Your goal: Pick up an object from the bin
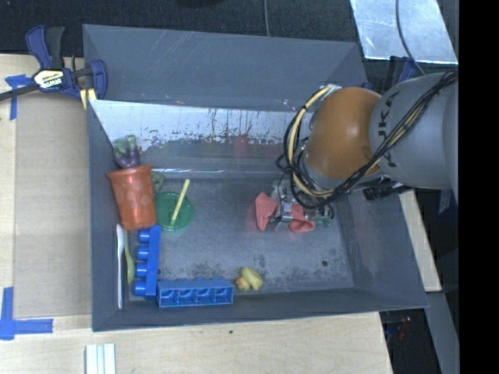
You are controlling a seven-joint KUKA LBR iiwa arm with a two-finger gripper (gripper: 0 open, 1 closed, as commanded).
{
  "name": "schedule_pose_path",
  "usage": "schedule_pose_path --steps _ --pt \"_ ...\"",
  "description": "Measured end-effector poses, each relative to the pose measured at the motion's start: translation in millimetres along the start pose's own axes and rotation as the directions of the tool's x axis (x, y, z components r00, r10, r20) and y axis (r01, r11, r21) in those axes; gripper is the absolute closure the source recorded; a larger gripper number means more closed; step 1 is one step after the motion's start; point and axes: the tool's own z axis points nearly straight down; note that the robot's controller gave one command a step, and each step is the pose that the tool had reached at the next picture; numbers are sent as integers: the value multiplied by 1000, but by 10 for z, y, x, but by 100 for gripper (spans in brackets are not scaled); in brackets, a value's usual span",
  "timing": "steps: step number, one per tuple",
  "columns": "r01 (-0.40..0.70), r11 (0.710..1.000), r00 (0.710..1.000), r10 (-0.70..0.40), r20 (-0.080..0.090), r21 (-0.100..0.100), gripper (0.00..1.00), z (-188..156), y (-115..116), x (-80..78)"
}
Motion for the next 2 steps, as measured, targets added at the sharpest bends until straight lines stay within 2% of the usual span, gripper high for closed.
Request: schedule_pose_path --steps 1,2 --pt "-1 1000 1000 1 0 0 100 -2 0 0" --pt "7 1000 1000 -7 -3 0 100 -680 93 -171"
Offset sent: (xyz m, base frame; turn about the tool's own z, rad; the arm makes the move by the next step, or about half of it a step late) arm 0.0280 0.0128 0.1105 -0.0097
